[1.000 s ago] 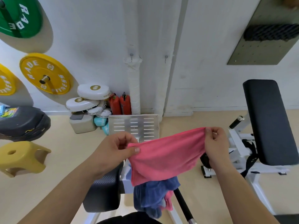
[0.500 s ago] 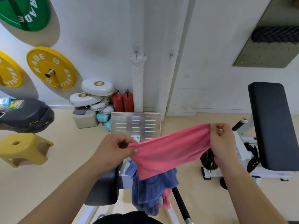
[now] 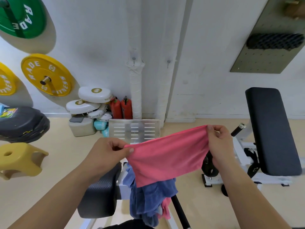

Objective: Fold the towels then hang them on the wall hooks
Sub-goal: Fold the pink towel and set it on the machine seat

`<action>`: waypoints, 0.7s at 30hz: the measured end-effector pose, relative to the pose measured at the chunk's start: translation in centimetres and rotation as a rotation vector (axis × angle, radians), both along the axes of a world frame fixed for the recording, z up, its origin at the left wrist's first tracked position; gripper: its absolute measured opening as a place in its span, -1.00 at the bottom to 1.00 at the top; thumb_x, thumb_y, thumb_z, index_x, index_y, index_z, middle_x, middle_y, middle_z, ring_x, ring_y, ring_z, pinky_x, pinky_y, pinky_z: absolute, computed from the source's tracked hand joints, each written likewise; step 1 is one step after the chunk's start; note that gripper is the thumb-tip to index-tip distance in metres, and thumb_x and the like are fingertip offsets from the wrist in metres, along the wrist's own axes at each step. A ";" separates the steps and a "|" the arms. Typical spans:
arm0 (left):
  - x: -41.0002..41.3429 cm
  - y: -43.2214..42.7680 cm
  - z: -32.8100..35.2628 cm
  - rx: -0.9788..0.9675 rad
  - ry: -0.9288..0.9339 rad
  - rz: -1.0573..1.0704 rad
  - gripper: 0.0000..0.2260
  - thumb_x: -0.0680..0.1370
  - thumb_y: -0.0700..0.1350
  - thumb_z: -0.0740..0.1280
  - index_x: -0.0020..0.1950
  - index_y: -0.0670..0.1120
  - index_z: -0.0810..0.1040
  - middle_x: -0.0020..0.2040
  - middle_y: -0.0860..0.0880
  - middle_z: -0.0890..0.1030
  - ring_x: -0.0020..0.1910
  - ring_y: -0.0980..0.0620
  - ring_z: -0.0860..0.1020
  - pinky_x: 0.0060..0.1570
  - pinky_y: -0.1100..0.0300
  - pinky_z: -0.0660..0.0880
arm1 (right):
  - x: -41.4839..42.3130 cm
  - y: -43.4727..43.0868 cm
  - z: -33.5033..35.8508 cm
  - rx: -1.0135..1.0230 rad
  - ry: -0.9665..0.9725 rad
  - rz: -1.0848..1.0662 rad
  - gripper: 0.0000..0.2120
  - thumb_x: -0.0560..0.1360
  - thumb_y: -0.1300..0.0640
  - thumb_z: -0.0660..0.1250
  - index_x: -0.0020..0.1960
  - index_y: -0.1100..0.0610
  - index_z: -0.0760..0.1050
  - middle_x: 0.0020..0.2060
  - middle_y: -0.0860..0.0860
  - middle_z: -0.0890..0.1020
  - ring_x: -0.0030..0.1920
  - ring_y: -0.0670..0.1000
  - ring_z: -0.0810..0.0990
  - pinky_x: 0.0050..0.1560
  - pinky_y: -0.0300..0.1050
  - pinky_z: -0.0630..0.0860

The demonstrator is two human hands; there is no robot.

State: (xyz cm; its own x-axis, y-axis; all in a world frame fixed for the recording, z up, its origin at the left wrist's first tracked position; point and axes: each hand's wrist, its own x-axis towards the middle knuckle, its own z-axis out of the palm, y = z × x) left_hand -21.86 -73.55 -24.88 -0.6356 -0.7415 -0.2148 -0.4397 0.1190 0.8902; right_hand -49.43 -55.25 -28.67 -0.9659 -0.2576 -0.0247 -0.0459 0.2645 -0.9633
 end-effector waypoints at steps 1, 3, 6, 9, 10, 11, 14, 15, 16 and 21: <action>0.0 0.0 0.0 0.010 -0.004 -0.012 -0.91 0.47 -0.23 0.55 -0.19 -0.05 0.78 -0.19 -0.01 0.77 -0.14 0.06 0.72 -0.07 0.24 0.60 | 0.0 0.1 0.1 -0.006 0.003 0.002 -0.90 0.67 0.05 0.27 0.08 0.07 0.50 -0.14 -0.01 0.60 -0.13 -0.05 0.54 -0.15 -0.12 0.45; 0.1 0.0 0.4 0.017 0.011 -0.042 -0.88 0.43 -0.30 0.56 -0.21 -0.08 0.77 -0.18 -0.04 0.77 -0.12 0.00 0.72 -0.03 0.16 0.64 | 0.1 0.3 0.3 -0.017 0.007 0.014 -0.90 0.67 0.06 0.27 0.08 0.07 0.51 -0.16 -0.02 0.59 -0.13 -0.04 0.53 -0.15 -0.12 0.45; 0.1 -0.3 1.4 -0.017 0.073 0.009 -0.84 0.40 -0.35 0.57 -0.22 -0.09 0.75 -0.20 -0.06 0.76 -0.17 -0.02 0.72 -0.01 0.08 0.65 | -0.2 0.8 0.9 -0.070 -0.003 0.048 -0.90 0.67 0.07 0.28 -0.01 0.01 0.52 -0.20 0.00 0.60 -0.15 0.01 0.53 -0.14 -0.05 0.47; -0.1 -1.2 2.9 -0.117 0.123 0.084 -0.81 0.38 -0.37 0.56 -0.19 -0.10 0.69 -0.24 -0.06 0.74 -0.26 0.04 0.66 -0.11 0.15 0.61 | -0.5 1.1 2.1 -0.128 0.021 0.114 -0.86 0.67 0.05 0.29 -0.07 -0.08 0.53 -0.14 0.05 0.64 -0.13 0.05 0.56 -0.05 0.12 0.54; -0.2 -1.7 3.1 -0.168 0.119 0.072 -0.77 0.38 -0.39 0.55 -0.15 -0.07 0.67 -0.24 -0.07 0.72 -0.28 0.09 0.63 -0.14 0.21 0.59 | -0.6 1.1 2.4 -0.138 0.030 0.132 -0.85 0.67 0.05 0.30 -0.08 -0.10 0.53 -0.13 0.06 0.65 -0.12 0.06 0.57 -0.03 0.14 0.55; -0.2 -2.1 3.1 -0.226 0.085 0.044 -0.73 0.39 -0.39 0.53 -0.09 -0.04 0.66 -0.23 -0.06 0.70 -0.30 0.15 0.60 -0.17 0.30 0.57 | -0.5 1.0 2.7 -0.142 0.038 0.150 -0.85 0.67 0.05 0.30 -0.07 -0.10 0.53 -0.14 0.07 0.64 -0.13 0.07 0.56 -0.04 0.15 0.55; -0.2 -2.7 2.6 -0.371 -0.124 -0.043 -0.67 0.43 -0.33 0.50 0.03 0.07 0.63 -0.24 0.06 0.62 -0.34 0.25 0.54 -0.25 0.53 0.43 | 0.2 0.3 3.0 -0.145 0.069 0.182 -0.84 0.67 0.07 0.30 -0.08 -0.10 0.53 -0.21 0.08 0.58 -0.20 0.09 0.49 -0.16 0.16 0.50; -0.1 -2.7 2.6 -0.399 -0.146 -0.036 -0.70 0.44 -0.30 0.50 -0.01 0.10 0.64 -0.23 0.08 0.62 -0.33 0.24 0.54 -0.27 0.55 0.40 | 0.4 0.2 2.9 -0.155 0.076 0.181 -0.83 0.67 0.07 0.30 -0.09 -0.10 0.53 -0.23 0.08 0.57 -0.21 0.10 0.47 -0.17 0.14 0.48; 0.0 -2.7 2.8 -0.424 -0.122 -0.016 -0.75 0.45 -0.27 0.50 -0.08 0.10 0.67 -0.24 0.08 0.63 -0.33 0.22 0.53 -0.28 0.54 0.40 | 0.7 0.2 3.1 -0.169 0.083 0.170 -0.84 0.67 0.07 0.29 -0.08 -0.09 0.52 -0.24 0.09 0.56 -0.22 0.11 0.46 -0.19 0.14 0.47; -0.2 -3.1 2.7 -0.186 0.115 0.080 -0.91 0.55 -0.19 0.45 -0.09 0.00 0.67 -0.22 0.08 0.69 -0.31 0.19 0.56 -0.17 0.27 0.49 | 1.4 -0.1 3.0 -0.121 0.166 0.121 -0.88 0.68 -0.01 0.25 -0.04 -0.13 0.46 -0.14 0.16 0.65 -0.18 0.25 0.59 -0.09 0.21 0.61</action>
State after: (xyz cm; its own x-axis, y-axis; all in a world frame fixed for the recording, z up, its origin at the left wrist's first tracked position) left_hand -22.02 -76.63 -22.21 -0.5853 -0.8108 0.0006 -0.3509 0.2540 0.9013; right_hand -48.04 -55.33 -25.70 -0.9160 -0.3635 0.1697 -0.2304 0.1304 -0.9643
